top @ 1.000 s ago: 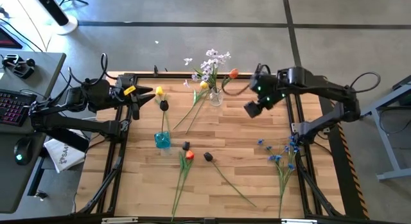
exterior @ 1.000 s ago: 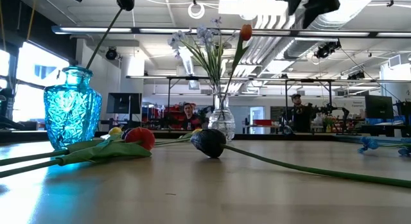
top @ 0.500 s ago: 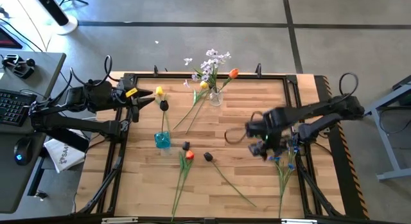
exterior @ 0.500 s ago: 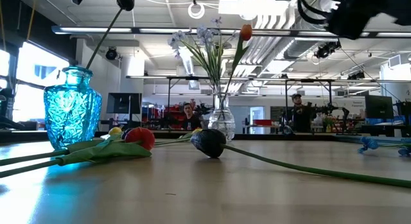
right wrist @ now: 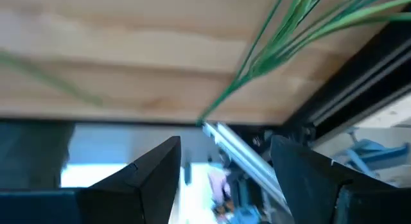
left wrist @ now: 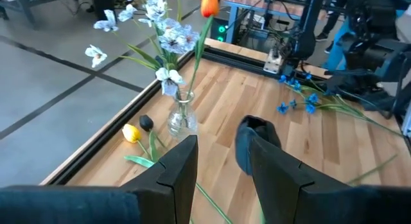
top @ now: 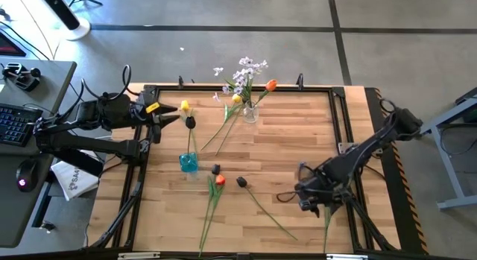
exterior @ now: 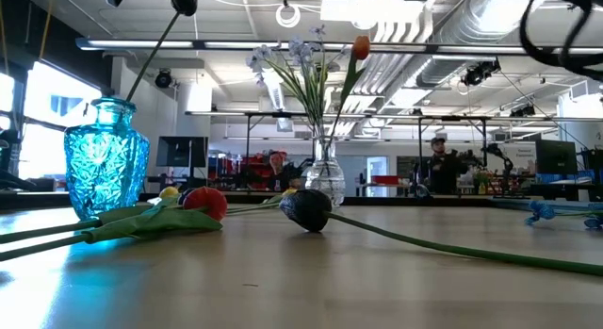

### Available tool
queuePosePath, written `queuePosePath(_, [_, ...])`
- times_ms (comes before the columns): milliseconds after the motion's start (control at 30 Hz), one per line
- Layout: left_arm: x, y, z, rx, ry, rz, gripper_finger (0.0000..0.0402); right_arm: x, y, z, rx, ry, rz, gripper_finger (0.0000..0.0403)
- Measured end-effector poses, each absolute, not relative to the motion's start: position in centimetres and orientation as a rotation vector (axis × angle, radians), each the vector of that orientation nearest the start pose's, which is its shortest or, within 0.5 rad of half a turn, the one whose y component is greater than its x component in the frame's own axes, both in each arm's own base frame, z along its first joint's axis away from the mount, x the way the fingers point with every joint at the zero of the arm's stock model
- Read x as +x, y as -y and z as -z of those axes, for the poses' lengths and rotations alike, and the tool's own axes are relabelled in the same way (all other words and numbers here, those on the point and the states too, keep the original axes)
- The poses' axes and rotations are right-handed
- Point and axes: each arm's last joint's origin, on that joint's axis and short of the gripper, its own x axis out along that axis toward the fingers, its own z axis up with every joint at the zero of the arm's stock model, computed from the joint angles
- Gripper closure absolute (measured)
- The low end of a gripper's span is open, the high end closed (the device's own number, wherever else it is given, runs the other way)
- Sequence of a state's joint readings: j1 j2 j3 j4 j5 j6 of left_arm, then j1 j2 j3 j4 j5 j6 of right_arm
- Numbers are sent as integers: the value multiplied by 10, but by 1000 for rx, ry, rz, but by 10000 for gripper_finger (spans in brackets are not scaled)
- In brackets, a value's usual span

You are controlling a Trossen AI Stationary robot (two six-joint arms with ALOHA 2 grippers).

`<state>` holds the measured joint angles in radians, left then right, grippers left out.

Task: Sort flowers into vase by color
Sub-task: Put the blue flowers into the blue vase

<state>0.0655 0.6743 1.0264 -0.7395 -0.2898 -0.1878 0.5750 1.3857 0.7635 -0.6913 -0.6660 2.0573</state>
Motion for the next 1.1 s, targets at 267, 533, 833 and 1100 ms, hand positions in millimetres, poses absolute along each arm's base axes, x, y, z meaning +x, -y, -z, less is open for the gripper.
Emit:
queuePosePath(267, [111,-14,-373,-148,-357,-339,273,152,-154,-158,1459,-1827,989,167])
queuePosePath(533, [111,-14,-373,-152,-356,-338,273,140,-142,-129,1445,-1769,977,204])
queuePosePath(833, [111,-14,-373,-170,-352,-342,273,142,-137,-117,1505,-1699,901,339])
queuePosePath(1100, [112,-12,-373,-187,-356,-254,273,181,-135,-144,1482,-1344,720,390])
